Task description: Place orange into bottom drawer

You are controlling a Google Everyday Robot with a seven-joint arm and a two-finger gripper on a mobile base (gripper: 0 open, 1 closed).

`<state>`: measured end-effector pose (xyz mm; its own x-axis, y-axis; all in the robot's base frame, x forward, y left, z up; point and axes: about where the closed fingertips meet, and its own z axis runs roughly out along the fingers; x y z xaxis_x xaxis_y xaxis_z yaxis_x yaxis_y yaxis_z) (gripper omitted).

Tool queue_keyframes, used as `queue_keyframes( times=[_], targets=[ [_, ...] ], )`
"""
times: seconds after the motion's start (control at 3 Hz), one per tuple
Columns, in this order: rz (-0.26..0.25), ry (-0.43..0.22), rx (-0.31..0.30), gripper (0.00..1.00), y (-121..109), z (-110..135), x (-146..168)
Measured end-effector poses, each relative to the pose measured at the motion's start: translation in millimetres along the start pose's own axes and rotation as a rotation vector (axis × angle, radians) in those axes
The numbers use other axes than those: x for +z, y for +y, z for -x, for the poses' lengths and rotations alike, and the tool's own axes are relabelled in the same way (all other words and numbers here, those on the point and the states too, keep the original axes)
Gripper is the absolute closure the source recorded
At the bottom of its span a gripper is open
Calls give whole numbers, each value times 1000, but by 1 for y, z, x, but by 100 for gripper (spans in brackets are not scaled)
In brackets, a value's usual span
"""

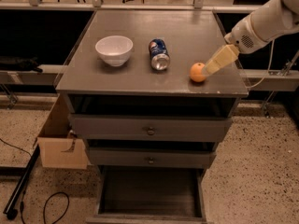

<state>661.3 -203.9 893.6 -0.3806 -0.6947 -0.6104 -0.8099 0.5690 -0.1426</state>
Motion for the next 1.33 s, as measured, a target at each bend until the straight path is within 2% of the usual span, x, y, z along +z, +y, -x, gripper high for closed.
queue_keyframes(
  times=[0.67, 1.33],
  targets=[
    [35, 77, -10, 0, 3, -3, 33],
    [81, 108, -18, 4, 11, -2, 55]
  ],
)
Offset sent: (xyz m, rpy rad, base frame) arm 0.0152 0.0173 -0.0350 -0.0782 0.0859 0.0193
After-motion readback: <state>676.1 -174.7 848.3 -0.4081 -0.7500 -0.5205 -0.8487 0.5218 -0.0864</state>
